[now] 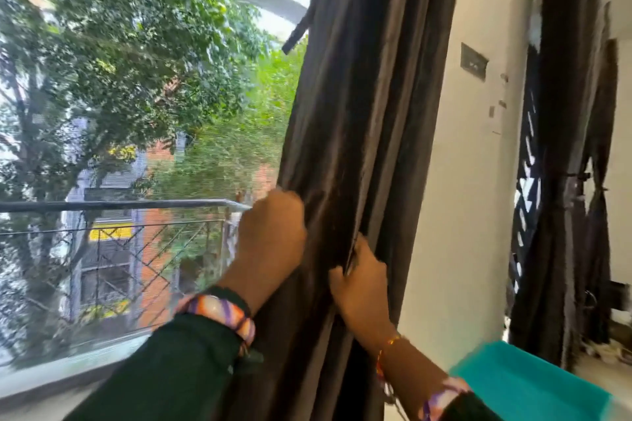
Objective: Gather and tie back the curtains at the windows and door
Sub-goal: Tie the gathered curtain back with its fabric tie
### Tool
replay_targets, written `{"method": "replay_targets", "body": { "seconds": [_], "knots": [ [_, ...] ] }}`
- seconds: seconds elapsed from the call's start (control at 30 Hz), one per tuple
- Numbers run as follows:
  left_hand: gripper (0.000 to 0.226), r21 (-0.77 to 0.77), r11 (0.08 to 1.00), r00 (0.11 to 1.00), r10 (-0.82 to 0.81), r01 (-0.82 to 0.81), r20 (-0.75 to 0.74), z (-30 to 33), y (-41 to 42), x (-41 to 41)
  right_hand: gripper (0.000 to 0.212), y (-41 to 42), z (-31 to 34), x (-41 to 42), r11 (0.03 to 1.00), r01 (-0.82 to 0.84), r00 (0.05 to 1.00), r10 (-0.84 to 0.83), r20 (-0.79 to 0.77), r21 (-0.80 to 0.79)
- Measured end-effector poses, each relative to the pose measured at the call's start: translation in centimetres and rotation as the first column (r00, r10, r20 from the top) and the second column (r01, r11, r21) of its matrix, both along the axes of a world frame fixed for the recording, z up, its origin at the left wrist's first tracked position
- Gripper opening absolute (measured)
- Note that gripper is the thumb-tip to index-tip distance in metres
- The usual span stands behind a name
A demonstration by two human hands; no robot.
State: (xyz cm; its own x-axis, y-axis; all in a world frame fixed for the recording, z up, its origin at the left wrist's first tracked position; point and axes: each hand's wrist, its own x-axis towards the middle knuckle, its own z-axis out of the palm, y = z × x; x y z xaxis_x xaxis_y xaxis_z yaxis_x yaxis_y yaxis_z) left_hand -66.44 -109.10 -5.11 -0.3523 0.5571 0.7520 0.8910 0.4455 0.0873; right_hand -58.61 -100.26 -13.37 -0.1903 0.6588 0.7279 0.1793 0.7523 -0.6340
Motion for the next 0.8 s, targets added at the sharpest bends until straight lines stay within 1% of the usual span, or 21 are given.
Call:
{"method": "replay_targets", "body": {
  "seconds": [0.03,0.07,0.1,0.17,0.2,0.27,0.37,0.43,0.47,0.53,0.57,0.63,0.67,0.7,0.73,0.77,0.8],
  "knots": [
    [0.024,-0.012,0.998,0.998,-0.061,0.061,0.004,-0.2,0.4,1.4,0.058,-0.7,-0.8,0.9,1.000,0.014,0.999,-0.014,0.052,-0.007],
    [0.027,-0.018,0.991,0.991,-0.132,0.132,0.003,-0.4,0.9,2.9,0.065,-1.2,-1.3,1.9,0.999,0.036,0.996,-0.035,0.082,-0.005],
    [0.034,-0.009,0.978,0.978,-0.207,0.207,0.013,-0.6,1.3,4.4,0.067,-1.7,-1.7,3.0,0.998,0.068,0.994,-0.068,0.082,0.007],
    [0.056,0.045,0.944,0.937,-0.329,0.326,0.115,-0.7,1.6,7.1,0.056,-2.4,-2.0,5.0,0.988,0.147,0.987,-0.149,0.059,0.036],
    [0.061,0.079,0.925,0.910,-0.380,0.372,0.164,-0.8,1.8,8.3,0.048,-2.6,-2.0,6.1,0.982,0.188,0.980,-0.188,0.059,0.016],
    [0.057,0.094,0.903,0.881,-0.430,0.420,0.198,-1.0,2.2,10.5,0.036,-3.0,-1.8,7.9,0.965,0.261,0.961,-0.258,0.105,-0.019],
    [0.046,0.091,0.879,0.854,-0.476,0.468,0.212,-1.0,3.1,12.7,0.020,-3.5,-1.5,10.2,0.942,0.336,0.923,-0.330,0.196,0.004],
    [0.037,0.154,0.854,0.824,-0.520,0.497,0.225,-1.1,3.9,13.3,0.018,-3.4,-1.3,11.2,0.938,0.345,0.910,-0.343,0.232,0.030],
    [0.032,0.180,0.852,0.823,-0.522,0.492,0.224,-1.2,4.3,13.4,0.019,-3.2,-1.4,11.4,0.937,0.348,0.903,-0.347,0.254,0.046],
    [0.029,0.161,0.873,0.854,-0.486,0.461,0.188,-1.4,4.8,12.7,0.020,-2.8,-1.7,11.4,0.946,0.319,0.899,-0.323,0.296,0.062],
    [0.029,0.151,0.885,0.870,-0.463,0.441,0.171,-1.6,5.1,12.0,0.026,-2.5,-2.1,11.2,0.956,0.287,0.897,-0.292,0.331,0.064],
    [0.028,0.164,0.906,0.895,-0.414,0.389,0.165,-1.8,5.8,10.0,0.045,-1.6,-3.2,10.3,0.979,0.201,0.862,-0.195,0.468,0.038],
    [0.027,0.168,0.919,0.908,-0.383,0.357,0.168,-2.0,6.2,8.8,0.047,-1.0,-3.8,9.8,0.988,0.156,0.829,-0.124,0.545,-0.012],
    [0.025,0.169,0.932,0.920,-0.348,0.320,0.178,-2.0,6.6,7.5,0.043,-0.3,-4.3,9.4,0.992,0.103,0.800,-0.042,0.599,-0.068],
    [0.023,0.169,0.945,0.931,-0.309,0.279,0.192,-2.0,6.9,6.3,0.039,0.6,-4.6,9.1,0.992,0.062,0.778,0.020,0.628,-0.108],
    [0.022,0.160,0.959,0.944,-0.263,0.234,0.198,-2.0,7.3,5.0,0.040,1.6,-4.6,8.7,0.994,0.029,0.781,0.045,0.623,-0.108],
    [0.022,0.149,0.970,0.956,-0.220,0.193,0.194,-2.0,7.5,3.8,0.045,2.9,-4.5,8.4,0.997,0.022,0.815,0.023,0.579,-0.071]
  ]
}}
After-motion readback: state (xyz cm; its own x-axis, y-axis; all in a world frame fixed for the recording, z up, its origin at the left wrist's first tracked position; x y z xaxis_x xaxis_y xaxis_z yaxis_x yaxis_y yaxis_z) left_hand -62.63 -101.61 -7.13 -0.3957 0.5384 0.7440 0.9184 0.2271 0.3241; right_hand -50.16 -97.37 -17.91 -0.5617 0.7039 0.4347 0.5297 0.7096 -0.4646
